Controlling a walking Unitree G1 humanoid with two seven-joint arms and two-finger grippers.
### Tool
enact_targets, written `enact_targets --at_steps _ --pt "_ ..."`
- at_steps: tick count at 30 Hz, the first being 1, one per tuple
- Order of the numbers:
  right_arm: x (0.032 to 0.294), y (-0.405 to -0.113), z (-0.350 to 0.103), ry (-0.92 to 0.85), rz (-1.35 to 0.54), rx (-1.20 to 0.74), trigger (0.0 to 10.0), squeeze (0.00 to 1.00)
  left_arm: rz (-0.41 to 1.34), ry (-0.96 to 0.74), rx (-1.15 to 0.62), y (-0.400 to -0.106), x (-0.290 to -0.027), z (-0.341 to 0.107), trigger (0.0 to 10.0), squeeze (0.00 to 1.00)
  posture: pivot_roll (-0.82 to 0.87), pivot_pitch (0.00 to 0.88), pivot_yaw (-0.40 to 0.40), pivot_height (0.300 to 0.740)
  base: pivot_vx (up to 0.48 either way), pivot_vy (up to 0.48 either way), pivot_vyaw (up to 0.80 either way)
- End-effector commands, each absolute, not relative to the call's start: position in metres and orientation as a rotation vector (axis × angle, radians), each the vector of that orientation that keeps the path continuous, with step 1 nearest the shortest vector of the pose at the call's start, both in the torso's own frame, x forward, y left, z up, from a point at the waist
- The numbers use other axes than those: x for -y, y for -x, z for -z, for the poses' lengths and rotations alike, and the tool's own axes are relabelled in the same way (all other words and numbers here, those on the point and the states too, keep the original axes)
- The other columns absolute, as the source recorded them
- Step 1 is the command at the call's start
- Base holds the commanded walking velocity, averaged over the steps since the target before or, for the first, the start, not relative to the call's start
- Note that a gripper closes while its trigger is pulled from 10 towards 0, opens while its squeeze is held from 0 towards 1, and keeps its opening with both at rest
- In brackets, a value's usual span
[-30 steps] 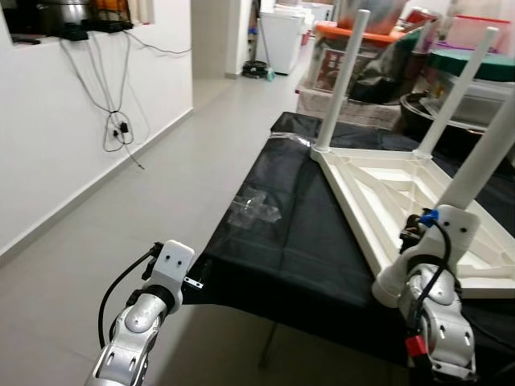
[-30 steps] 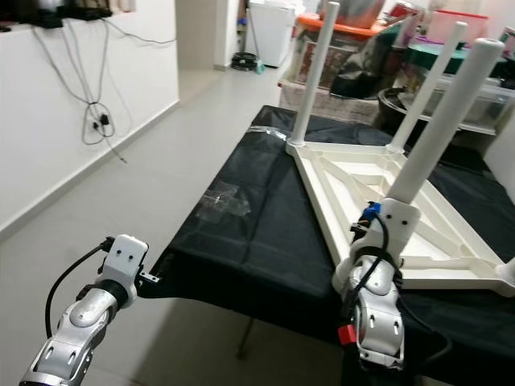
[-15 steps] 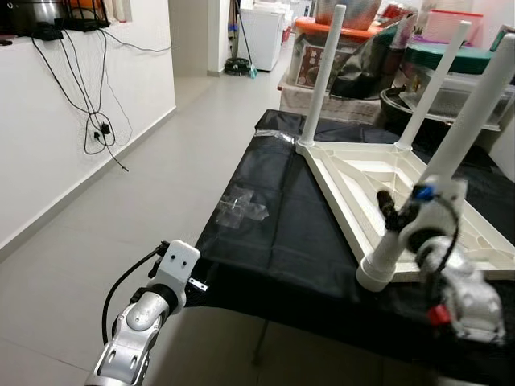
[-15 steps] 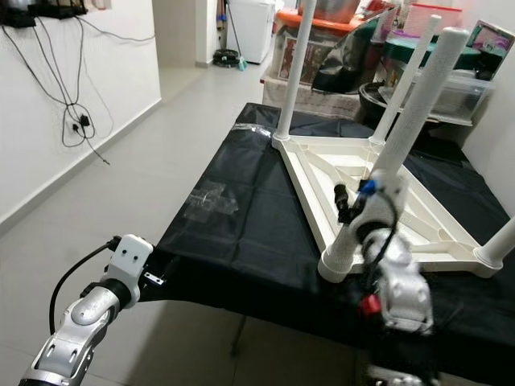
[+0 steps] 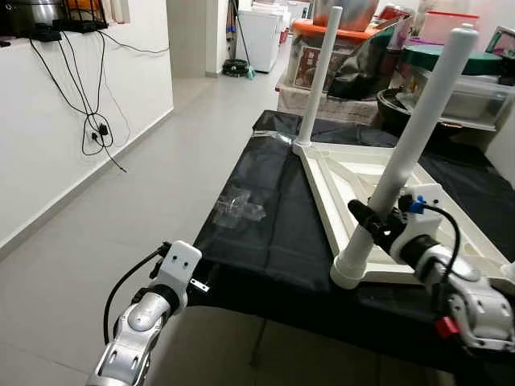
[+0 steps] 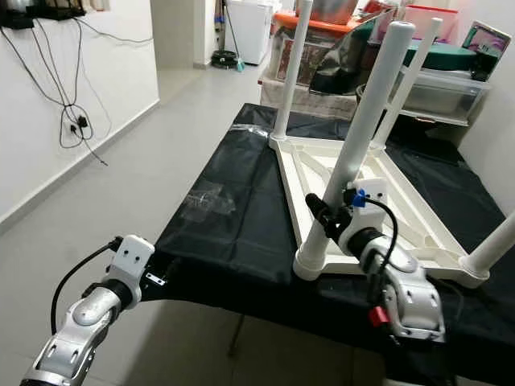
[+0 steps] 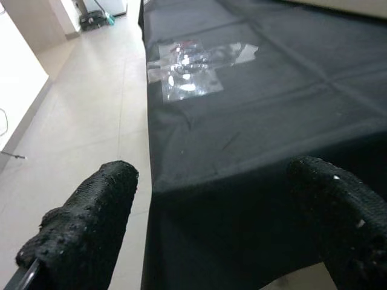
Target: Building children table
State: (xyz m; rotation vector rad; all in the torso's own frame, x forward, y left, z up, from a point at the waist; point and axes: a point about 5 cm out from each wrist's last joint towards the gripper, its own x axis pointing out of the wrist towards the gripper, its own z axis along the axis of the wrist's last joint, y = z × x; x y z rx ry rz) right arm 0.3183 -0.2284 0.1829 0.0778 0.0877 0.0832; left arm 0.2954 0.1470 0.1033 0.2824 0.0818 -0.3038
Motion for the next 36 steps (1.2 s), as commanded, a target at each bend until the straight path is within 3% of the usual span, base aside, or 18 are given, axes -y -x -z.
enact_targets --at_steps 1,8,14,15,19,20,21,22,23,24,26,31,32,33,34,36 --pt "0.250 -0.309 -0.143 -0.118 0.365 -0.266 0.0 0.00 0.318 -0.289 -0.106 -0.294 -0.147 -0.099 10.0 0.00 0.11 0.000 -0.118 0.740 0.000 0.000 0.00" --pt "0.241 -0.293 -0.149 -0.154 0.558 -0.225 0.0 0.00 0.318 -0.281 -0.110 -0.292 -0.144 -0.096 10.0 0.00 0.06 0.000 -0.118 0.740 0.000 0.000 0.00" --pt "0.232 -0.289 -0.149 -0.134 0.549 -0.243 0.0 0.00 0.319 -0.279 -0.116 -0.291 -0.144 -0.094 10.0 0.00 0.05 0.000 -0.112 0.740 0.000 0.000 0.00" --pt "0.226 -0.290 -0.147 -0.117 0.501 -0.273 10.0 0.00 0.320 -0.279 -0.118 -0.291 -0.144 -0.093 10.0 0.00 0.04 0.000 -0.107 0.740 0.000 0.000 0.00" --pt "0.221 -0.293 -0.149 -0.102 0.440 -0.249 10.0 0.00 0.322 -0.279 -0.119 -0.292 -0.144 -0.094 10.0 0.00 0.04 0.000 -0.110 0.740 0.000 0.000 0.00" --pt "0.222 -0.296 -0.153 -0.098 0.405 -0.211 10.0 1.00 0.323 -0.280 -0.118 -0.294 -0.144 -0.094 10.0 0.00 0.02 0.000 -0.110 0.740 0.000 0.000 0.00" --pt "0.222 -0.296 -0.153 -0.098 0.405 -0.211 10.0 1.00 0.323 -0.280 -0.118 -0.294 -0.144 -0.094 10.0 0.00 0.02 0.000 -0.110 0.740 0.000 0.000 0.00" --pt "0.223 -0.306 -0.162 -0.092 0.264 -0.158 10.0 1.00 0.322 -0.280 -0.118 -0.295 -0.144 -0.094 10.0 0.00 0.02 0.000 -0.106 0.740 0.000 0.000 0.00" --pt "0.225 -0.312 -0.172 -0.077 0.136 -0.106 10.0 0.00 0.323 -0.280 -0.118 -0.295 -0.144 -0.094 10.0 0.00 0.02 0.000 -0.106 0.740 0.000 0.000 0.00" --pt "0.225 -0.312 -0.172 -0.077 0.136 -0.106 10.0 0.00 0.323 -0.280 -0.118 -0.295 -0.144 -0.094 10.0 0.00 0.02 0.000 -0.106 0.740 0.000 0.000 0.00" --pt "0.228 -0.315 -0.183 0.002 -0.136 -0.066 10.0 0.00 0.323 -0.278 -0.119 -0.295 -0.144 -0.093 10.0 0.00 0.02 0.000 -0.108 0.740 0.000 0.000 0.00" --pt "0.230 -0.314 -0.184 0.032 -0.202 -0.071 10.0 0.00 0.324 -0.278 -0.120 -0.295 -0.144 -0.093 10.0 0.00 0.02 0.000 -0.108 0.740 0.000 0.000 0.00" --pt "0.235 -0.315 -0.180 0.057 -0.198 -0.095 2.8 0.00 0.322 -0.278 -0.118 -0.296 -0.144 -0.093 10.0 0.00 0.03 0.000 -0.114 0.740 0.000 0.000 0.00" --pt "0.243 -0.318 -0.175 0.063 -0.121 -0.124 0.0 0.00 0.319 -0.278 -0.116 -0.296 -0.144 -0.093 10.0 0.00 0.03 0.000 -0.116 0.740 0.000 0.000 0.00" --pt "0.243 -0.318 -0.175 0.063 -0.121 -0.124 0.0 0.00 0.319 -0.278 -0.116 -0.296 -0.144 -0.093 10.0 0.00 0.03 0.000 -0.116 0.740 0.000 0.000 0.00" --pt "0.259 -0.320 -0.165 -0.015 0.216 -0.157 0.0 0.00 0.316 -0.279 -0.114 -0.296 -0.145 -0.094 10.0 0.00 0.06 0.000 -0.111 0.740 0.000 0.000 0.00"
